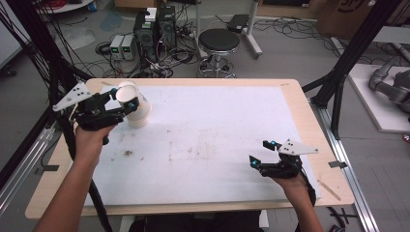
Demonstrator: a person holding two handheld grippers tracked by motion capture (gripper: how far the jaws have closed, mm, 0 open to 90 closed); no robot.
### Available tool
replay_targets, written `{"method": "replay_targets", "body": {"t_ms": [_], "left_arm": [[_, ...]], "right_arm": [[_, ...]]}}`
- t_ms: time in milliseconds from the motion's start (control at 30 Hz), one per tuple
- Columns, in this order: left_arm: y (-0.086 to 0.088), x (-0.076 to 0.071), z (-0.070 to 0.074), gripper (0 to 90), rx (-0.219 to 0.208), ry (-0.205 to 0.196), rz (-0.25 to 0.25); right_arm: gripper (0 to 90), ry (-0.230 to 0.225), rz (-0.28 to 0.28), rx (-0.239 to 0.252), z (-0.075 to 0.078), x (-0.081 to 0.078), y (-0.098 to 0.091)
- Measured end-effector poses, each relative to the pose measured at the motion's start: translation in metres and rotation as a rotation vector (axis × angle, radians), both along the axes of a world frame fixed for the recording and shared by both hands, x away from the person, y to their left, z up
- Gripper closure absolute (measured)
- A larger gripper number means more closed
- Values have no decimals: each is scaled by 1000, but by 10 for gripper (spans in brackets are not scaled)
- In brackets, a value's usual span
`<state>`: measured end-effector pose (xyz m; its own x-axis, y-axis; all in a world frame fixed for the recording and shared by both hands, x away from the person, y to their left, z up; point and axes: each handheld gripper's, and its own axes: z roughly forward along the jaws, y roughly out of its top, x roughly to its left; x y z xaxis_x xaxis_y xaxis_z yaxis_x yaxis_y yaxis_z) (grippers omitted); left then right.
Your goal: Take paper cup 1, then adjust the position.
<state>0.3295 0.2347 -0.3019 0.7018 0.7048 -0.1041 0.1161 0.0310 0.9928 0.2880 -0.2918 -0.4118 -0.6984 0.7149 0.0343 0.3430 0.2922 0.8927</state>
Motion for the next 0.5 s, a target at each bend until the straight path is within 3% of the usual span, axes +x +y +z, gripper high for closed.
{"method": "replay_targets", "body": {"t_ms": [67,367,500], "left_arm": [[-2,0,-2,351,0,6,-10],[-21,-1,-19,348,20,45,-67],[-34,-2,-27,347,24,52,-118]], "right_arm": [[201,-1,-2,-16,1,1,1],[201,-9,34,5,10,8,6],[202,-17,62,11,14,11,13]]}}
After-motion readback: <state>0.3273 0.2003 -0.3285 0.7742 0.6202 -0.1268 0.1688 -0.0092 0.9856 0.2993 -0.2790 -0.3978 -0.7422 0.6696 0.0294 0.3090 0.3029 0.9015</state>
